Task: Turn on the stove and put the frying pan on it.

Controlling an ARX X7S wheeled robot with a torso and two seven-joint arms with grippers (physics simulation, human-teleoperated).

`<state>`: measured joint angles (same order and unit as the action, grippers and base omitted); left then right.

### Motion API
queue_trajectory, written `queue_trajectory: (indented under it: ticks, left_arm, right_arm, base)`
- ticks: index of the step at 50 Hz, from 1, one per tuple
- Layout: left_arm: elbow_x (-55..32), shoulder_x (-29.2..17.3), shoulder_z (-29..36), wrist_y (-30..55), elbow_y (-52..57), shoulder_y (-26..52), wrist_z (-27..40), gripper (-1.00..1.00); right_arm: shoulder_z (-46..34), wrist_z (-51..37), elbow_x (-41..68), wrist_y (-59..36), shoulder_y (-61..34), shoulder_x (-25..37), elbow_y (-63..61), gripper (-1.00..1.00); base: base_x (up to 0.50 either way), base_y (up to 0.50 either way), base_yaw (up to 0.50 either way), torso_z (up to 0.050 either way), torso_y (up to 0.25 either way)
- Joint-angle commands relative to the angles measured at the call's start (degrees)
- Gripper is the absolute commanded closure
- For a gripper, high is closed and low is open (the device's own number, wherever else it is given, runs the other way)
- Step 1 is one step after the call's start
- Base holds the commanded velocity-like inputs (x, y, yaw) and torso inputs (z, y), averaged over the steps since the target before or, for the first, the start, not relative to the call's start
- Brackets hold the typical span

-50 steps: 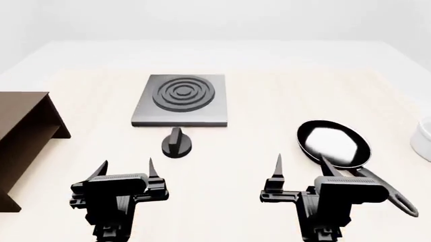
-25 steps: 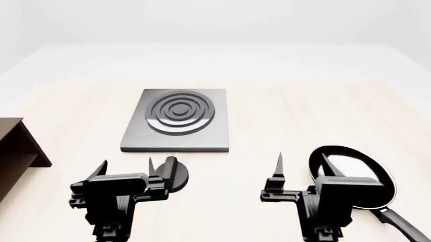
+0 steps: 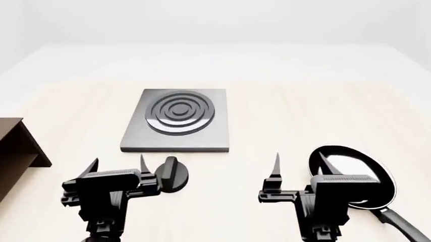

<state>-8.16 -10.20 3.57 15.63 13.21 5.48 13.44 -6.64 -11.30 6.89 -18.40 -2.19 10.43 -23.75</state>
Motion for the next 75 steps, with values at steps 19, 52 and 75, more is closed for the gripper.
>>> queue_trajectory:
  ticks: [19, 52, 75]
  left_arm:
    - [6.42, -0.19, 3.06, -14.24, -23.39, 2.94, 2.28, -1.0]
    - [6.41, 1.86, 8.8, -11.72, -22.84, 4.2, 0.49, -1.0]
    - [-8.53, -4.74, -1.02, 5.51, 9.42, -0.04, 0.38, -1.0]
  right_arm:
    - [-1.0, -1.14, 0.56, -0.25, -0.27, 0.97, -0.03, -1.0]
    - [-1.58, -1.96, 1.64, 0.61, 0.19, 1.87, 0.46, -1.0]
    - [-0.37, -2.5, 3.45, -5.58, -1.31, 4.54, -5.15, -1.0]
  base:
    - [0.0, 0.0, 0.0, 0.0, 0.0]
    - [0.0, 0.0, 0.0, 0.0, 0.0]
    - [0.0, 0.0, 0.0, 0.0, 0.0]
